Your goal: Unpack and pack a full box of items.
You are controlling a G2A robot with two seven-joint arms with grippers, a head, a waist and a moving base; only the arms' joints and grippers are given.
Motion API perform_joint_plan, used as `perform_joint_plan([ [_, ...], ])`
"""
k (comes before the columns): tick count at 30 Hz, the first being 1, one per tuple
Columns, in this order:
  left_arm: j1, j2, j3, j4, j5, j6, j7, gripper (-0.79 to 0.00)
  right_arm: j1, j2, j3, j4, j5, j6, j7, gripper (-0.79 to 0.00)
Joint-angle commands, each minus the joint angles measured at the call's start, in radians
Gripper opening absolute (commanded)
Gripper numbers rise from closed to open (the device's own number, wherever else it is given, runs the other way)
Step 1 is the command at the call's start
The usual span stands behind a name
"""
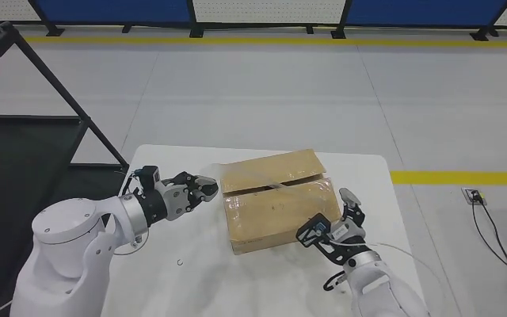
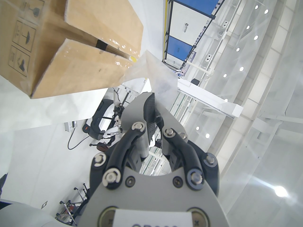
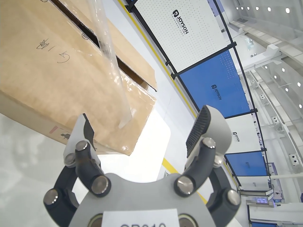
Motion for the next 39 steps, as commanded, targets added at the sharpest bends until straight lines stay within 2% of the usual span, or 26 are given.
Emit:
perform_joint_plan([
  [1,0.0,0.0,0.0,0.0,0.0,0.0,0.0,-0.785,0.004,-0.009,-0.01,0.01,-0.025,0.019,0.008,-0.083],
  [2,0.0,0.0,0.0,0.0,0.0,0.0,0.0,-0.785,0.008,-0.014,-0.017,0.017,-0.04,0.019,0.017,-0.123],
  [6,0.0,0.0,0.0,0.0,0.0,0.0,0.0,-0.785,0.034,-0.035,-0.049,0.036,-0.059,0.016,0.038,-0.172],
  [10,0.0,0.0,0.0,0.0,0.0,0.0,0.0,-0.785,0.061,-0.056,-0.067,0.069,-0.061,0.015,0.049,-0.388],
  [16,0.0,0.0,0.0,0.0,0.0,0.0,0.0,-0.785,0.085,-0.083,-0.081,0.111,-0.047,0.0,0.071,-0.434],
  [24,0.0,0.0,0.0,0.0,0.0,0.0,0.0,-0.785,0.054,-0.103,-0.06,0.126,-0.04,0.006,0.067,-0.474],
  [27,0.0,0.0,0.0,0.0,0.0,0.0,0.0,-0.785,0.042,-0.11,-0.041,0.131,-0.028,0.027,0.068,-0.579],
  [28,0.0,0.0,0.0,0.0,0.0,0.0,0.0,-0.785,0.04,-0.112,-0.035,0.132,-0.022,0.032,0.067,-0.634],
  [29,0.0,0.0,0.0,0.0,0.0,0.0,0.0,-0.785,0.038,-0.115,-0.031,0.134,-0.016,0.036,0.066,-0.733],
  [30,0.0,0.0,0.0,0.0,0.0,0.0,0.0,-0.785,0.037,-0.118,-0.026,0.136,-0.01,0.038,0.065,-0.785],
  [37,0.0,0.0,0.0,0.0,0.0,0.0,0.0,-0.785,0.027,-0.13,0.009,0.097,-0.007,0.02,0.059,-0.785],
  [39,0.016,0.0,-0.002,-0.005,-0.008,-0.029,0.009,-0.785,0.021,-0.131,0.029,0.054,-0.01,-0.006,0.078,-0.785],
])
